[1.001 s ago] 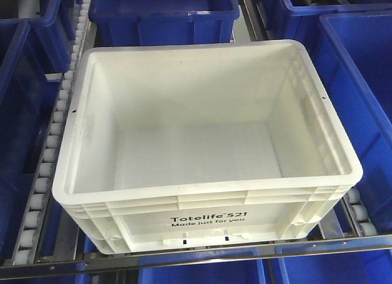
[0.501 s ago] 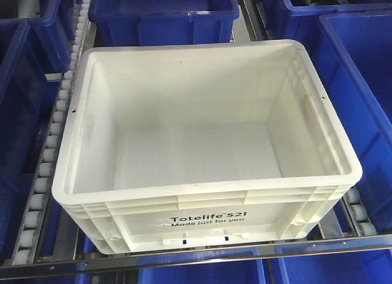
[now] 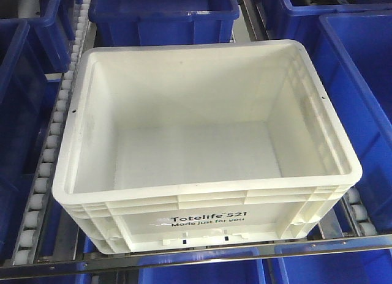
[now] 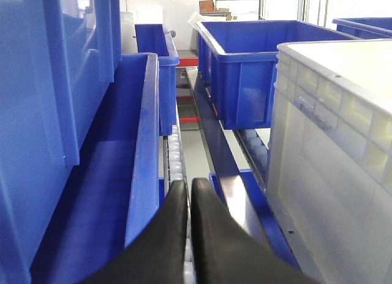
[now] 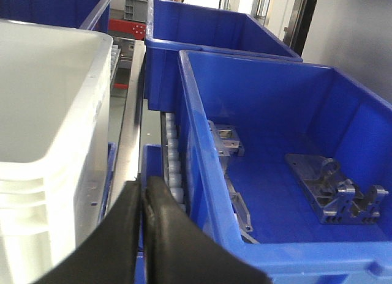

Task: Move bin from left to right shelf

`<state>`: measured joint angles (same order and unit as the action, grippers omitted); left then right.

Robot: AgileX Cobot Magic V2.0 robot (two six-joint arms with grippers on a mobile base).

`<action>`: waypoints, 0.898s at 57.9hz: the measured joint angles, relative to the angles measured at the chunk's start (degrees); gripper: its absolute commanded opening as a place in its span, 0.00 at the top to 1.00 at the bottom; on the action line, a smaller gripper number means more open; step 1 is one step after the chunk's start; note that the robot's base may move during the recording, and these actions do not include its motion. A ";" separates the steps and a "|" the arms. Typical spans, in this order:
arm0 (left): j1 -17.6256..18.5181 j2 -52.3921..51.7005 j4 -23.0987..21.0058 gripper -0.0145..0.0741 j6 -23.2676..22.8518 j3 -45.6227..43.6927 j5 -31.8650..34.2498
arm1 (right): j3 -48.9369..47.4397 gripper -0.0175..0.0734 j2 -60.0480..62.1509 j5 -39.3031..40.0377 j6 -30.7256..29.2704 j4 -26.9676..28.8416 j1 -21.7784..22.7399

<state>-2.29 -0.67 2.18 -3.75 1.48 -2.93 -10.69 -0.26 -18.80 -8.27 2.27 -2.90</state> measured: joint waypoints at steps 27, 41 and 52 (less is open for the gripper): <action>0.00 0.00 0.00 0.84 0.00 0.00 0.00 | 12.32 0.82 0.88 18.80 7.48 -6.85 -2.12; 0.00 0.00 0.00 0.84 0.00 0.00 -0.05 | 12.32 0.82 0.89 19.10 7.72 -6.67 -2.17; 0.00 0.00 0.00 0.84 0.00 0.00 -0.05 | 12.32 0.82 0.89 18.80 7.72 -6.63 -2.17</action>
<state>-2.29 -0.67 2.18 -3.75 1.48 -2.99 1.63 0.63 0.00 -0.55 -4.36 -5.07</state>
